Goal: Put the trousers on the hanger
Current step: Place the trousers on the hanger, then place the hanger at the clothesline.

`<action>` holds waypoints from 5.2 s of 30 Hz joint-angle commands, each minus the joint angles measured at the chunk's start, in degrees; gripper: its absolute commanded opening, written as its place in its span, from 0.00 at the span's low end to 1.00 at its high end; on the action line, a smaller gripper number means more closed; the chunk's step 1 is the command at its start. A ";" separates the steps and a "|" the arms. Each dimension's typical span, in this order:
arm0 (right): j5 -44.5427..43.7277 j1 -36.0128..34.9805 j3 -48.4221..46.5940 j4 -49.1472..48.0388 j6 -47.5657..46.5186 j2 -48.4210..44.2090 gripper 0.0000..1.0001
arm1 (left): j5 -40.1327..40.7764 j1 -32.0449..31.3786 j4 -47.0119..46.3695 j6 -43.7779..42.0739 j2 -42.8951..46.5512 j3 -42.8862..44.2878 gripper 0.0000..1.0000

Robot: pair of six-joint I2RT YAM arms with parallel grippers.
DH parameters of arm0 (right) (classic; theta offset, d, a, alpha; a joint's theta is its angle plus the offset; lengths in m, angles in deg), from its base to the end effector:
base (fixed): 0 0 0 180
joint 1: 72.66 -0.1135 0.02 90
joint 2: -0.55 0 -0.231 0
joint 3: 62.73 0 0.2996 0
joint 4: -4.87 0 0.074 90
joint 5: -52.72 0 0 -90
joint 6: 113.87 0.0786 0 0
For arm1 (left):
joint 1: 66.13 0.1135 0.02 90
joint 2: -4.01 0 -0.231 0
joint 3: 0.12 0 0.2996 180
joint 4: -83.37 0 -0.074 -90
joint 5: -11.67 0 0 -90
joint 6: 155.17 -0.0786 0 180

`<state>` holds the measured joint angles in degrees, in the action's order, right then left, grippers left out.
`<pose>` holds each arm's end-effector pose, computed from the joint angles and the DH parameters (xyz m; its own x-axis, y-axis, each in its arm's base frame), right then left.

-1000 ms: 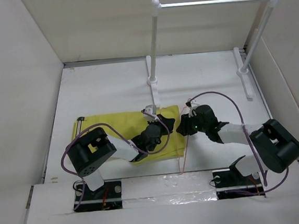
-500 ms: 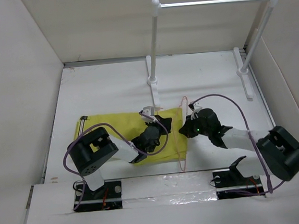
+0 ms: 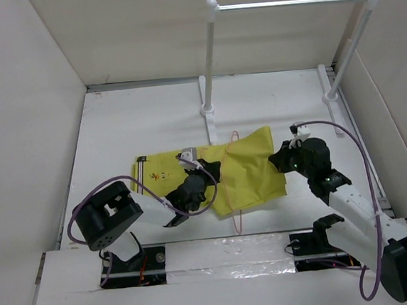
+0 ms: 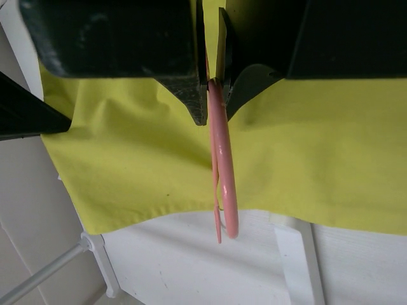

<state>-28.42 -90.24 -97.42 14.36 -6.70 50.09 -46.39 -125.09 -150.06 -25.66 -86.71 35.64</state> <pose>0.2803 0.1015 0.1500 -0.5030 0.1466 -0.8518 -0.2970 0.8962 0.3296 0.2087 -0.2661 0.0954 -0.2997 -0.5490 -0.7802 0.3418 0.7017 -0.6251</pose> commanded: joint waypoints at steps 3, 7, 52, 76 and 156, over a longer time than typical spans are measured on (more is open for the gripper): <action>0.28 4.66 -2.79 1.89 -3.28 -3.48 0.00 | 5.41 0.34 7.33 -3.73 6.95 -3.20 0.00; 1.67 10.19 -0.86 2.86 -2.40 -6.21 0.00 | 6.02 0.86 11.98 -5.75 11.25 -3.29 0.00; -8.60 -34.54 -10.70 -6.81 11.48 5.82 0.57 | 5.06 -3.09 18.41 -15.60 19.44 17.10 0.00; -2.20 -31.03 -6.75 -25.52 20.35 7.52 0.00 | -2.57 -3.09 17.70 -24.12 17.33 26.06 0.36; 38.51 41.92 -63.27 -34.23 42.42 50.57 0.00 | -7.69 0.95 35.29 -12.35 40.36 3.39 0.41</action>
<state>8.39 -49.63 -160.33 -8.59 34.91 102.28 -55.17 -123.88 -113.96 -37.66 -46.30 37.28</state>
